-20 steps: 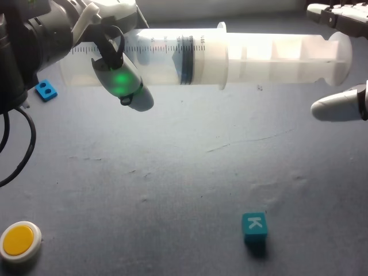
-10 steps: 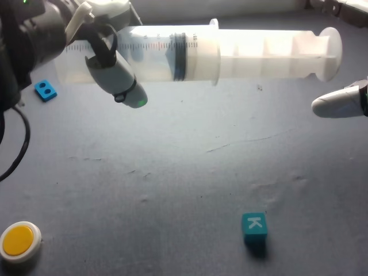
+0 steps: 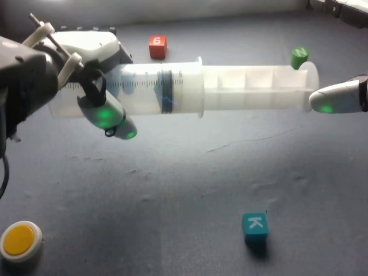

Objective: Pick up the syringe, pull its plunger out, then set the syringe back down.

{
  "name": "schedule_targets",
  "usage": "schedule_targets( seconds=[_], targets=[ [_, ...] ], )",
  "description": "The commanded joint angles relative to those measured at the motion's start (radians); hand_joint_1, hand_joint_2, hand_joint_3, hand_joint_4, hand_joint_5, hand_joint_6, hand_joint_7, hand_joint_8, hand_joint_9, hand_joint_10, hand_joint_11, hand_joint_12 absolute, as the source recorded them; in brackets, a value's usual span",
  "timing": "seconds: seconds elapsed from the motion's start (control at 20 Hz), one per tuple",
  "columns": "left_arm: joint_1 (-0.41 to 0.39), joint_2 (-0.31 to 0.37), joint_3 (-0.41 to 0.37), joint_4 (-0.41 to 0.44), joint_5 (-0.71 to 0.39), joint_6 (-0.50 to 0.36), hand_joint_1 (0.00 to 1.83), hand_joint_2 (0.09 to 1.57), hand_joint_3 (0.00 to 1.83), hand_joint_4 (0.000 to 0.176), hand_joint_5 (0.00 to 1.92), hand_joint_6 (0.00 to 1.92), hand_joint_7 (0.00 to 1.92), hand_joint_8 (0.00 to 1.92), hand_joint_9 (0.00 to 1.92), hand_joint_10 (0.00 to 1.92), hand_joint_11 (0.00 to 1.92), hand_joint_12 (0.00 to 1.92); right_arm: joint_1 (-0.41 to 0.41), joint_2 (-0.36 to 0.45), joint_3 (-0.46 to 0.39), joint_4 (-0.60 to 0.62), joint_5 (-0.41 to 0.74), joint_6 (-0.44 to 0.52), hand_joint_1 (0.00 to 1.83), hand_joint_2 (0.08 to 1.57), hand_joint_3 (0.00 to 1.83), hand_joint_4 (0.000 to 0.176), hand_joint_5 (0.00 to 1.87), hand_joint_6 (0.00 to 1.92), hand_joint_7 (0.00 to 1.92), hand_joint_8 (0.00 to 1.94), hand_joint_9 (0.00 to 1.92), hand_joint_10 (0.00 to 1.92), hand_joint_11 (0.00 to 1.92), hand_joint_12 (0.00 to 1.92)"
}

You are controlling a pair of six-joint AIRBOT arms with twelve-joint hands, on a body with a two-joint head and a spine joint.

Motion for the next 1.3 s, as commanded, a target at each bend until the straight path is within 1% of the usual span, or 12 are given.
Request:
schedule_targets(
  seconds=[0.0,0.1,0.35,0.45,0.55,0.65,0.9,1.0,1.05,1.1,1.2,1.25],
  targets=[
    [0.006,0.007,0.007,0.077,-0.014,-0.047,1.19,1.18,0.0,0.009,0.85,1.14,0.86,1.26,0.7,1.12,0.4,1.55,0.007,0.007,-0.002,-0.007,0.123,0.009,0.42,0.77,0.0,0.0,0.0,0.0,0.01,0.0,0.03,0.0,0.0,0.19],
    [0.035,0.007,0.013,0.115,-0.017,-0.098,1.2,1.18,0.0,0.0,0.85,1.09,0.87,1.31,0.69,1.22,0.41,1.63,0.007,0.007,-0.002,-0.007,0.122,0.009,0.43,0.77,0.0,0.0,0.0,0.0,0.02,0.0,0.03,0.0,0.0,0.18],
    [0.109,0.007,0.02,0.2,-0.047,-0.223,1.19,1.18,0.0,0.0,0.84,1.12,0.88,1.27,0.68,1.19,0.41,1.62,0.007,0.007,-0.002,-0.007,0.122,0.009,0.43,0.79,0.0,0.0,0.03,0.0,0.06,0.0,0.07,0.0,0.0,0.25],
    [0.137,0.007,0.023,0.221,-0.051,-0.259,1.18,1.18,0.0,0.014,0.85,1.15,0.86,1.26,0.7,1.15,0.43,1.59,0.007,0.007,-0.002,-0.007,0.122,0.009,0.43,0.79,0.0,0.0,0.02,0.0,0.05,0.0,0.06,0.0,0.0,0.21],
    [0.162,0.007,0.023,0.242,-0.057,-0.297,1.19,1.17,0.0,0.01,0.87,1.11,0.87,1.26,0.73,1.16,0.45,1.58,0.006,0.007,-0.002,-0.007,0.122,0.009,0.43,0.8,0.01,0.0,0.04,0.0,0.07,0.0,0.08,0.0,0.0,0.27],
    [0.19,0.006,0.02,0.266,-0.067,-0.34,1.18,1.18,0.0,0.026,0.84,1.21,0.86,1.22,0.73,1.12,0.45,1.55,0.006,0.007,-0.002,-0.007,0.122,0.009,0.43,0.79,0.0,0.0,0.06,0.0,0.09,0.0,0.1,0.0,0.0,0.31],
    [0.262,0.004,0.005,0.336,-0.112,-0.459,1.17,1.2,0.0,0.022,0.81,1.23,0.83,1.26,0.72,1.09,0.45,1.49,0.006,0.007,-0.002,-0.01,0.122,0.009,0.41,0.81,0.01,0.0,0.03,0.0,0.07,0.0,0.08,0.0,0.0,0.27],
    [0.284,0.004,0.001,0.354,-0.114,-0.492,1.18,1.2,0.0,0.0,0.83,1.14,0.83,1.33,0.72,1.1,0.45,1.53,0.006,0.007,-0.002,-0.012,0.122,0.009,0.42,0.81,0.0,0.0,0.03,0.0,0.07,0.0,0.08,0.0,0.0,0.3],
    [0.295,0.004,-0.002,0.361,-0.12,-0.507,1.18,1.2,0.0,0.0,0.82,1.15,0.83,1.33,0.72,1.09,0.46,1.5,0.005,0.007,-0.002,-0.013,0.122,0.009,0.41,0.81,0.0,0.0,0.03,0.0,0.06,0.0,0.08,0.0,0.0,0.3],
    [0.306,0.004,-0.006,0.367,-0.13,-0.523,1.16,1.21,0.0,0.009,0.76,1.3,0.83,1.27,0.73,1.0,0.48,1.43,0.005,0.007,-0.002,-0.015,0.122,0.009,0.39,0.8,0.0,0.0,0.03,0.0,0.06,0.0,0.08,0.0,0.0,0.29],
    [0.318,0.003,-0.01,0.375,-0.139,-0.538,1.16,1.22,0.0,0.005,0.73,1.33,0.83,1.27,0.72,0.97,0.44,1.46,0.005,0.007,-0.002,-0.015,0.122,0.009,0.42,0.81,0.0,0.0,0.03,0.0,0.06,0.0,0.07,0.0,0.0,0.27],
    [0.325,0.001,-0.01,0.386,-0.143,-0.551,1.18,1.24,0.0,0.0,0.61,1.42,0.87,1.27,0.77,0.73,0.42,1.37,0.005,0.007,-0.002,-0.016,0.122,0.009,0.39,0.81,0.0,0.0,0.04,0.0,0.08,0.0,0.09,0.0,0.0,0.31]
  ],
)
